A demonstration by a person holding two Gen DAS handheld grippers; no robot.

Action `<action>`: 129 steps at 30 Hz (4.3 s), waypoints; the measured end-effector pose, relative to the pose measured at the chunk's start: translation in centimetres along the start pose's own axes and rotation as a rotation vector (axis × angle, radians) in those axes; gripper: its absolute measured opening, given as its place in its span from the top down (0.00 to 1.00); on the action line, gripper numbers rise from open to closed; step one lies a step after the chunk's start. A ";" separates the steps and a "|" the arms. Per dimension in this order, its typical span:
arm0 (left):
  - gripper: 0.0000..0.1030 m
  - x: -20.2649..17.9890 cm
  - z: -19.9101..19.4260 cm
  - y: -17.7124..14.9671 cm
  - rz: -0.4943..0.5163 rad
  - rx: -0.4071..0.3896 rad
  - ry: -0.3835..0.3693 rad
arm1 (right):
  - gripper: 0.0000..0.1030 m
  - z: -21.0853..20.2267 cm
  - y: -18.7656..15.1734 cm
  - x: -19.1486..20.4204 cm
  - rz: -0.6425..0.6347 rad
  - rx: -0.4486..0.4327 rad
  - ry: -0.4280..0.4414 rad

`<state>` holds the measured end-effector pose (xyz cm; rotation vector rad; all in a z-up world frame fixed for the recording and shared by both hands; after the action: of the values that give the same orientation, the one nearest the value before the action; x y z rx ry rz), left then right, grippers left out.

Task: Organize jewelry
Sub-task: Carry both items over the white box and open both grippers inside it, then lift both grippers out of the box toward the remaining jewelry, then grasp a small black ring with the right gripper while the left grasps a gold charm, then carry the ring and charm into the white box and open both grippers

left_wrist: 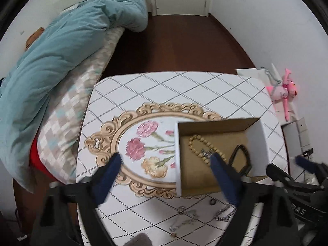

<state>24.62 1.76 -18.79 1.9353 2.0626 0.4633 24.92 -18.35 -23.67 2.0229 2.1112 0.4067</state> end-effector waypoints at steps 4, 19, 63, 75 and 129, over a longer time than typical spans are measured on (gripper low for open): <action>0.00 0.0 0.9 -1.6 -0.005 0.008 0.002 | 0.03 0.8 -0.7 -0.3 -0.044 -0.001 -0.060; 0.00 0.2 -1.1 -3.4 -0.040 -0.037 0.023 | 0.02 -1.7 -1.3 -0.2 -0.067 -0.103 -0.103; 0.01 3.6 3.4 -20.1 -0.057 0.072 0.041 | 0.43 4.6 -17.6 -0.3 0.062 -0.121 0.037; 0.10 1.3 3.5 -20.0 -0.011 0.041 -0.018 | 0.87 4.4 -17.2 1.0 -0.022 -0.184 -0.018; 0.94 -2.9 0.7 -0.7 -0.032 -0.024 -0.275 | 0.87 -2.2 1.4 3.3 0.035 -0.214 0.250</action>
<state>24.44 -1.12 -19.83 1.8333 1.9002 0.2005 25.39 -15.19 -20.98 1.9750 2.0624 0.8926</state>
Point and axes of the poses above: each gripper's, at about its wrist camera, not at the fingertips, and z roughly the way its jaws point, x to its left, y to its top, the point moved 9 cm from there along z, roughly the way its jaws point
